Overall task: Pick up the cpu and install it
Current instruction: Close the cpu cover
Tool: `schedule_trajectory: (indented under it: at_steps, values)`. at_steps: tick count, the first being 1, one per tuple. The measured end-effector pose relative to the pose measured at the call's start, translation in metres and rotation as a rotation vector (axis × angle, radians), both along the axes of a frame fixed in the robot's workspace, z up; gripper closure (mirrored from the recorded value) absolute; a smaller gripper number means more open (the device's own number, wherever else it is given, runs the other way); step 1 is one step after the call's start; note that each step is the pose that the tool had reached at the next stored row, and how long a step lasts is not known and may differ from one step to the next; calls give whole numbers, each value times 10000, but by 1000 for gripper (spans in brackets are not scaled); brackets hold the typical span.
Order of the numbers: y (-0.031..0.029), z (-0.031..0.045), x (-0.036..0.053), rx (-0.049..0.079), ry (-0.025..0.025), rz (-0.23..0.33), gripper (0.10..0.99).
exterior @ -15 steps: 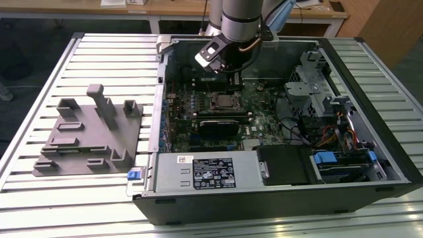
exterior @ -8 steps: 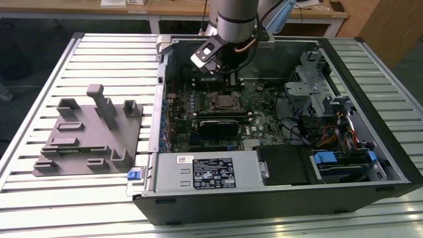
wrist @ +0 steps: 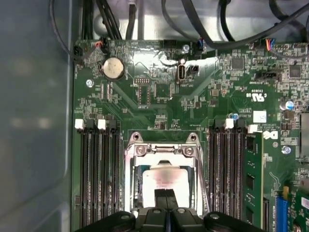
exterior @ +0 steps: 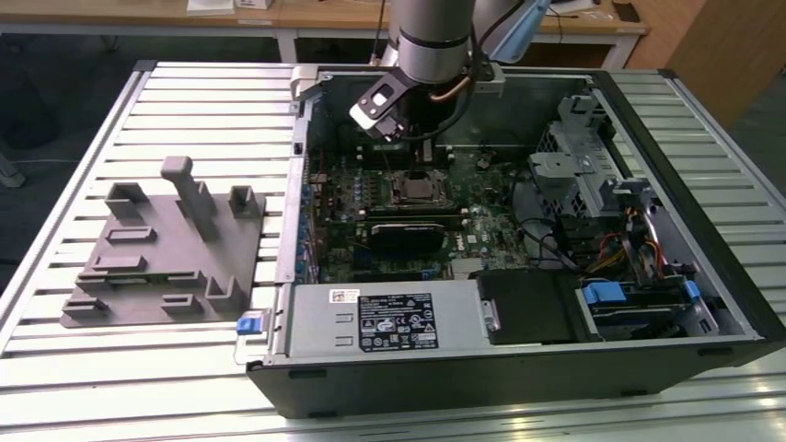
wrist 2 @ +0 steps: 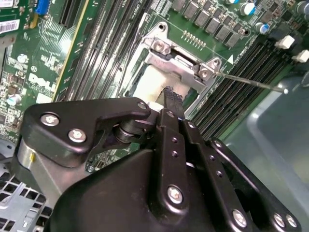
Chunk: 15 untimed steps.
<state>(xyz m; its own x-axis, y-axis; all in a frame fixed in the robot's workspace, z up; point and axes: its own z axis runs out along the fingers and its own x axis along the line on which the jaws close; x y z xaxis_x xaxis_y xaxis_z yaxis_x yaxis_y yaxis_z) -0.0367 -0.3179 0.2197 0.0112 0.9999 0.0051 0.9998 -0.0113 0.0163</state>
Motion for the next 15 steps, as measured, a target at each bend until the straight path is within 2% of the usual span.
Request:
schedule_trajectory:
  at_steps: [15]
  values:
    - [-1, -94, -27, 15, 0, -1, 980]
